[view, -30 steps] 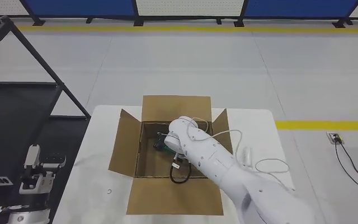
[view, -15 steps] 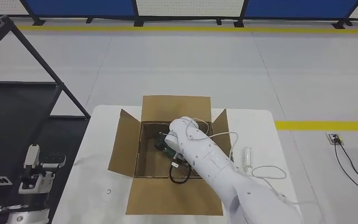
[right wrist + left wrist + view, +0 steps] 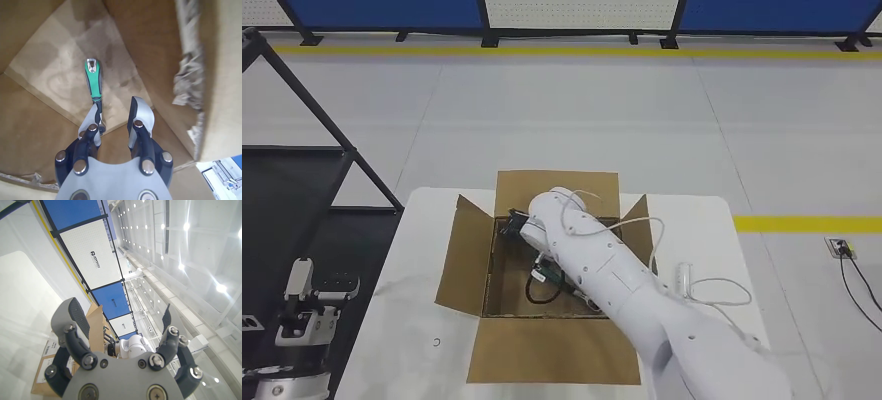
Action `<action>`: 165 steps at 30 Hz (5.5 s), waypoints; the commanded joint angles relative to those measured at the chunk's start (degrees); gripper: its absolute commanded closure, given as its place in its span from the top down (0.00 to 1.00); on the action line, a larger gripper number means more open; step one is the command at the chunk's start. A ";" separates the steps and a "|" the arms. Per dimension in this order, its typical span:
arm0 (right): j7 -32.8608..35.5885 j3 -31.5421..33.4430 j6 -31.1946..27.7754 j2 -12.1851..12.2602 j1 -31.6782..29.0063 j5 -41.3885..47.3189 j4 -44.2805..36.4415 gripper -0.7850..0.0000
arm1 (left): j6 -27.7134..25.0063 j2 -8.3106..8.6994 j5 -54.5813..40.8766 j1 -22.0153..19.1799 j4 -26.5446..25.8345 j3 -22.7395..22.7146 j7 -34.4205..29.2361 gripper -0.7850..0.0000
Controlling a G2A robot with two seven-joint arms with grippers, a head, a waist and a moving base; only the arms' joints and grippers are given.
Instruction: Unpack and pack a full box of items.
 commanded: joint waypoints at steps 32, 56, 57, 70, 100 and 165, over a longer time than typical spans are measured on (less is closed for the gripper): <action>22.72 52.06 33.27 31.78 -53.10 -51.95 -113.63 1.00 | 0.00 0.00 0.00 0.00 0.00 0.00 0.00 1.00; 23.44 78.94 32.54 22.52 -52.71 -44.47 -73.68 0.82 | 0.00 0.00 0.00 0.00 0.00 0.00 0.00 1.00; 23.44 78.83 32.33 22.59 -51.71 -43.56 -70.62 0.84 | 0.00 0.00 0.00 0.00 0.00 0.00 0.00 1.00; 23.44 80.21 32.54 23.63 -47.65 -46.05 -64.12 0.75 | 0.00 0.00 0.00 0.00 0.00 0.00 0.00 1.00; 23.44 76.84 29.93 24.66 -45.04 -48.08 -55.10 0.62 | 0.00 0.00 0.00 0.00 0.00 0.00 0.00 1.00; 23.43 23.21 2.68 16.12 -11.14 -12.49 -38.32 0.00 | 0.00 0.00 0.00 0.00 0.00 0.00 0.00 1.00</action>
